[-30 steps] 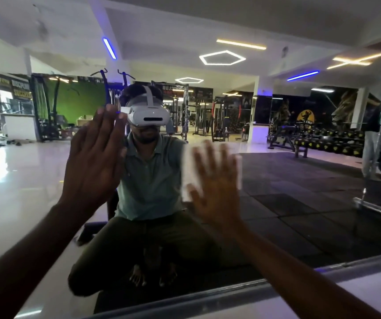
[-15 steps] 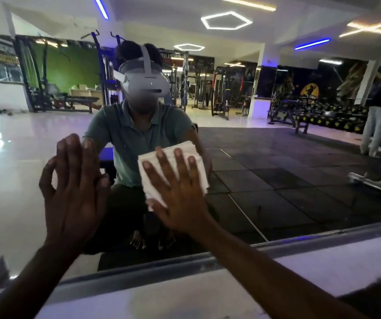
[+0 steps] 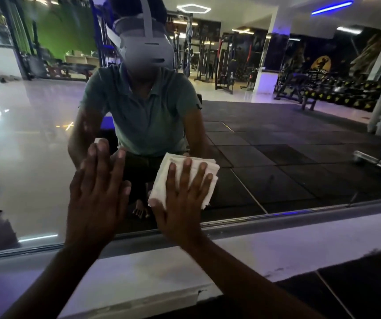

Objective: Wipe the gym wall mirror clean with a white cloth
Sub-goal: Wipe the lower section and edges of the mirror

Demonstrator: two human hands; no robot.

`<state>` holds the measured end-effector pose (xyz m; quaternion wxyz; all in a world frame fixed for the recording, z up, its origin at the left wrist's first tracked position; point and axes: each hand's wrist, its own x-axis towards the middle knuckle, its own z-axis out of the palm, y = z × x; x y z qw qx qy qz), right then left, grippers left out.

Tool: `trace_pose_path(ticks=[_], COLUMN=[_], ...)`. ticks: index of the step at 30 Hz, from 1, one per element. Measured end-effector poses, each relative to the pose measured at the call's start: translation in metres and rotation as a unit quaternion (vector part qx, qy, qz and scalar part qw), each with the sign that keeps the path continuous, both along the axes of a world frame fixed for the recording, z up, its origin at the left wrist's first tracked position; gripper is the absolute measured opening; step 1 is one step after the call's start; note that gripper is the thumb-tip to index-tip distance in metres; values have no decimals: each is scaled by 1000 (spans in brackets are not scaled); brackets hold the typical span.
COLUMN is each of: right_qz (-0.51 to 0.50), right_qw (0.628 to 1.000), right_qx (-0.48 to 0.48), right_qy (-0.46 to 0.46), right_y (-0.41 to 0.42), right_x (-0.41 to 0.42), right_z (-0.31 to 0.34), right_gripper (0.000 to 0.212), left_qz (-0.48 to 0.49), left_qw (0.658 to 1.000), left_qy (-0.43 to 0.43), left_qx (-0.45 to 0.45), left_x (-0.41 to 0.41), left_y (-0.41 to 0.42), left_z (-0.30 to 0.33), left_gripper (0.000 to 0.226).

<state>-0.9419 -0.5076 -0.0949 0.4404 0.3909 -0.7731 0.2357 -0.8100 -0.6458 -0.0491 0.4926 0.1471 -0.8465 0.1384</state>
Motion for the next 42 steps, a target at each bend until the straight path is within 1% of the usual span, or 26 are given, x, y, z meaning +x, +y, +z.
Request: trace_pose_path(ticks=[3, 5, 7, 9, 11, 12, 13, 15, 17, 19, 21, 23, 24, 25, 26, 27, 28, 30, 31, 32, 34, 36, 38, 40, 41, 42], right_qz=[1, -58, -106, -133, -150, -136, -103, -4, 64, 72, 7, -79, -110, -132, -146, -147, -126, -56, -25, 3, 25, -8, -57, -95, -99, -83], right_qw=[999, 996, 978, 950, 930, 939, 962, 999, 987, 982, 991, 986, 965, 930, 899, 891, 913, 976, 990, 992, 987, 989, 980, 951, 942, 947], right_qx=[1, -68, -159, -242, -291, -279, -229, -51, 77, 78, 5, -139, -238, -336, -398, -414, -377, -209, -122, -60, -19, -74, -184, -293, -320, -310], right_qy=[42, -3, -80, -148, -166, -146, -109, 18, 127, 159, 135, 54, -7, -68, -112, -117, -93, 12, 63, 112, 158, 125, 52, -17, -35, -33], right_y=[40, 76, 88, 68, 37, 21, 6, -9, -3, 25, 67, 107, 114, 107, 89, 66, 42, 10, 10, 21, 60, 106, 138, 120, 96, 70], right_x=[-42, -71, -82, -76, -55, -41, -25, 4, 0, -36, -87, -128, -134, -129, -114, -91, -66, -28, -27, -38, -77, -119, -143, -130, -112, -87], right_z=[1, 0, 17, 58, 114, 137, 151, 164, 174, 192, 211, 229, 241, 253, 264, 271, 270, 251, 242, 242, 248, 253, 257, 263, 265, 265], right_gripper=[79, 77, 78, 81, 85, 85, 85, 83, 80, 76, 75, 72, 70, 73, 77, 78, 76, 76, 76, 74, 73, 73, 74, 76, 80, 86], left_qz=[14, 17, 24, 24, 1, -13, -23, -18, 14, 29, 39, 48, 49, 48, 42, 36, 33, 34, 37, 40, 41, 39, 34, 36, 35, 33], left_qw=[1000, 1000, 1000, 999, 998, 997, 995, 993, 990, 989, 991, 991, 990, 990, 989, 989, 988, 988, 988, 988, 987, 988, 988, 987, 987, 987], left_qy=[-3, -3, 6, 29, 66, 80, 93, 112, 132, 134, 108, 95, 103, 112, 121, 127, 131, 126, 121, 118, 120, 122, 125, 131, 133, 134], left_qx=[-20, -21, -18, 0, 21, 16, 5, -24, -38, -48, -67, -77, -79, -75, -70, -69, -71, -80, -86, -93, -95, -88, -86, -84, -84, -85], left_x=[0, -2, -3, -3, -1, 0, 1, -1, -8, -19, -30, -37, -40, -42, -44, -46, -46, -46, -45, -44, -44, -45, -47, -48, -49, -49], left_y=[-6, -3, 2, 11, 20, 21, 21, 14, 7, 5, 3, 0, 0, 1, 2, 3, 3, 0, -2, -3, -4, -2, 0, 0, 0, -1], left_z=[-3, -4, -3, 3, 26, 45, 66, 121, 175, 209, 221, 217, 214, 213, 212, 212, 213, 213, 212, 211, 210, 210, 209, 209, 208, 208], left_gripper=[69, 70, 70, 66, 58, 56, 56, 60, 60, 65, 70, 74, 74, 74, 74, 74, 73, 74, 74, 75, 74, 74, 73, 72, 72, 72])
